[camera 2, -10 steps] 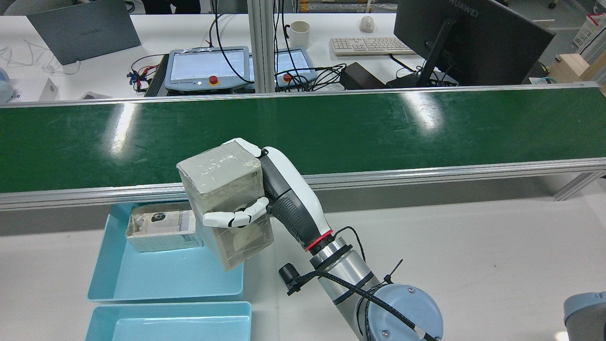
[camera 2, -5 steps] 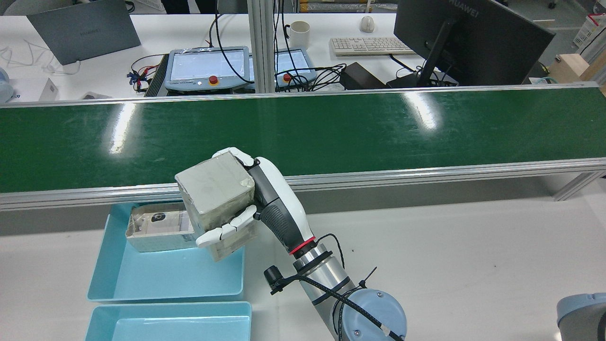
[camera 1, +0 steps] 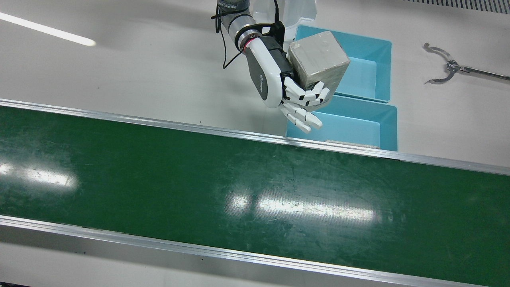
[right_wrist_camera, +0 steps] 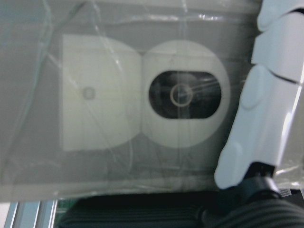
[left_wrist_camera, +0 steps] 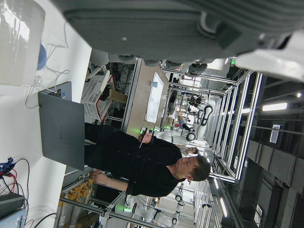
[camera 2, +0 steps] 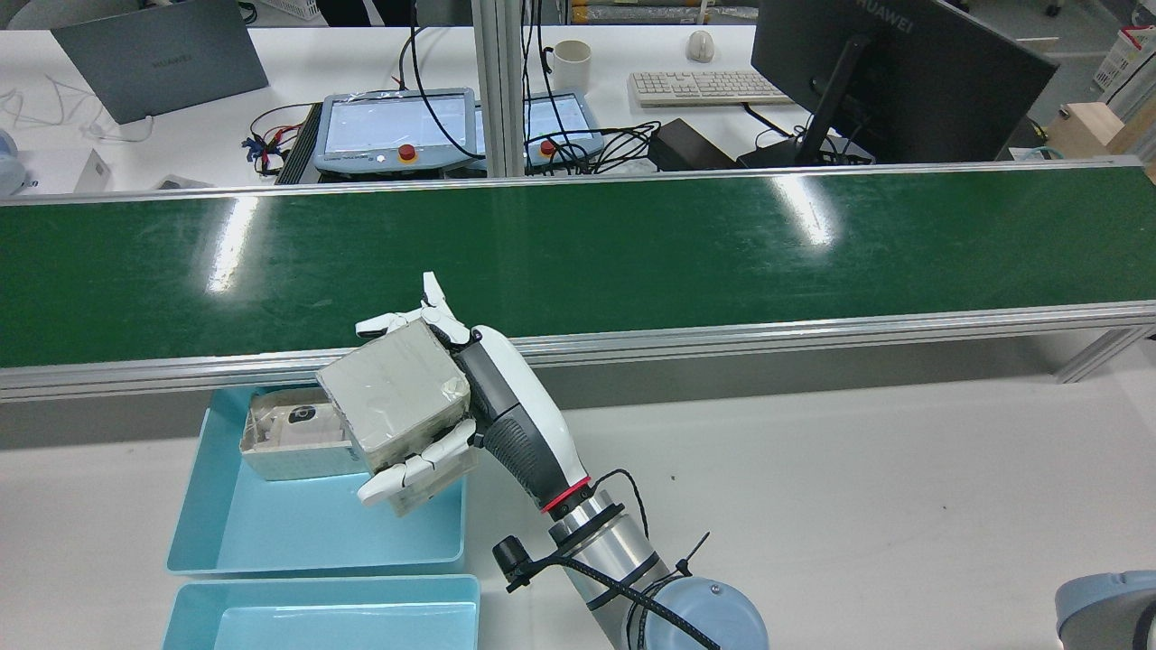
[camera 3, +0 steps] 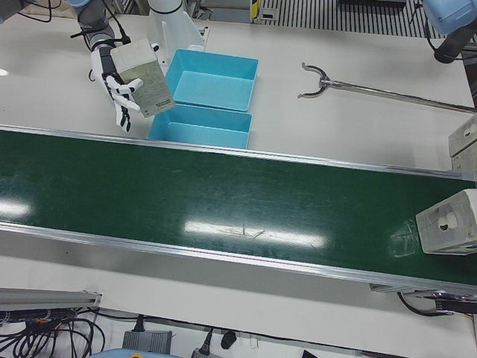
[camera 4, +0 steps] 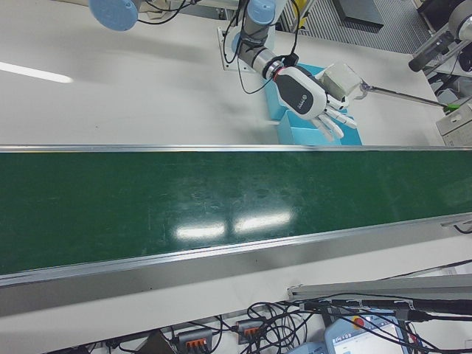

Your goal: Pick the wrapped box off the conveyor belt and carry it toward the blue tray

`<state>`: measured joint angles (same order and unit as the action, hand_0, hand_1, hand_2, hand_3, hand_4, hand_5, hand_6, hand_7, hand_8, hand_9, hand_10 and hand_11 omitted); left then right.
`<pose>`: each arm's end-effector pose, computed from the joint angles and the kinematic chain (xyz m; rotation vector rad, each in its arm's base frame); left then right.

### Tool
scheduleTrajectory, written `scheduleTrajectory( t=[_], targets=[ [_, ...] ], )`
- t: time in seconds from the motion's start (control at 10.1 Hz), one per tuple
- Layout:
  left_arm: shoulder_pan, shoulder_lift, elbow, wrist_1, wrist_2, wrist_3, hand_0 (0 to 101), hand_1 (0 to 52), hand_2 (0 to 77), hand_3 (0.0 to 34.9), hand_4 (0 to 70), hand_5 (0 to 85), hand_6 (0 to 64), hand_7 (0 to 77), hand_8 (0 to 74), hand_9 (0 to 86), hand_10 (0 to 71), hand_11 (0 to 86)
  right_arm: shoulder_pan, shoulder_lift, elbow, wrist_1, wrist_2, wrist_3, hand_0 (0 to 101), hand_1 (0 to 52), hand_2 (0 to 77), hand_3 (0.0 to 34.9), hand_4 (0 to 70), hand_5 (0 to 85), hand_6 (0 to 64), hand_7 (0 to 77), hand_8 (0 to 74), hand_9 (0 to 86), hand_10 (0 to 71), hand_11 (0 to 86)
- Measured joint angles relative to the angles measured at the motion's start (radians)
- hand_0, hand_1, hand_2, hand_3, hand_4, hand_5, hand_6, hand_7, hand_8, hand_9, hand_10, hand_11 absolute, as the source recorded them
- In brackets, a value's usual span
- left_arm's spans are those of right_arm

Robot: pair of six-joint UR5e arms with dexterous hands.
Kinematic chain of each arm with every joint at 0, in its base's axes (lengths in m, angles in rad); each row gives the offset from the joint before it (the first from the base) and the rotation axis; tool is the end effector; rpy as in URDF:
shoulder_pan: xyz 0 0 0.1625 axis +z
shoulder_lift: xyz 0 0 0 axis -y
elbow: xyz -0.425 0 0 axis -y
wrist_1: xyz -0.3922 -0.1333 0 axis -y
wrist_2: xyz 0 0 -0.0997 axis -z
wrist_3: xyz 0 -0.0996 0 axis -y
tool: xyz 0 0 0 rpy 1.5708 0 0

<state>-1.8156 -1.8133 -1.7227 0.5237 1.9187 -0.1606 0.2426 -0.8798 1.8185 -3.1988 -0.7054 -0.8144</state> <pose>-0.2283 -0.5038 0.5353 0.3148 -2.0102 2.2954 -0.5522 -0.3521 0.1872 -0.2395 -2.5791 1.4755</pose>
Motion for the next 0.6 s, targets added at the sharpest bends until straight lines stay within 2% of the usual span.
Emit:
scheduleTrajectory(
  t=[0.1,0.2,0.3,0.4,0.5,0.6],
  targets=[
    [0.0,0.0,0.0,0.0,0.0,0.0,0,0.0,1.1,0.0,0.0,1.1,0.0,0.0,0.0,0.0,0.5,0.0,-0.003,-0.001,0.0,0.0,-0.001,0.002,45,10.9,6.5,11.7,15.3,57.8,0.0,2.7,0.0,1.6,0.0,2.2],
    [0.0,0.0,0.0,0.0,0.0,0.0,0,0.0,1.1,0.0,0.0,1.1,0.0,0.0,0.0,0.0,0.5,0.0,-0.005,-0.001,0.002,-0.001,-0.003,0.003,46,8.7,2.2,20.0,2.7,51.3,0.0,0.5,0.0,1.6,0.0,1.6],
    [0.0,0.0,0.0,0.0,0.0,0.0,0,0.0,1.1,0.0,0.0,1.1,0.0,0.0,0.0,0.0,0.5,0.0,-0.006,-0.002,0.004,-0.001,-0.004,0.004,46,8.7,2.2,20.0,2.7,51.3,0.0,0.5,0.0,1.6,0.0,1.6],
    [0.0,0.0,0.0,0.0,0.0,0.0,0,0.0,0.5,0.0,0.0,1.1,0.0,0.0,0.0,0.0,0.0,0.0,-0.006,-0.002,0.006,-0.001,-0.004,0.004,46,7.6,2.2,23.7,0.0,39.8,0.0,0.0,0.0,1.6,0.0,1.6],
    [0.0,0.0,0.0,0.0,0.0,0.0,0,0.0,0.5,0.0,0.0,1.1,0.0,0.0,0.0,0.0,0.0,0.0,-0.006,-0.002,0.008,-0.002,-0.005,0.004,45,7.6,1.6,29.6,0.0,12.5,0.0,0.0,0.0,1.6,0.0,1.6],
    [0.0,0.0,0.0,0.0,0.0,0.0,0,0.0,0.5,0.0,0.0,1.1,0.0,0.0,0.0,0.0,0.0,0.0,-0.006,-0.002,0.01,-0.002,-0.005,0.004,45,7.6,1.6,30.5,0.0,3.8,0.0,0.0,0.0,1.6,0.0,1.6]
  ],
)
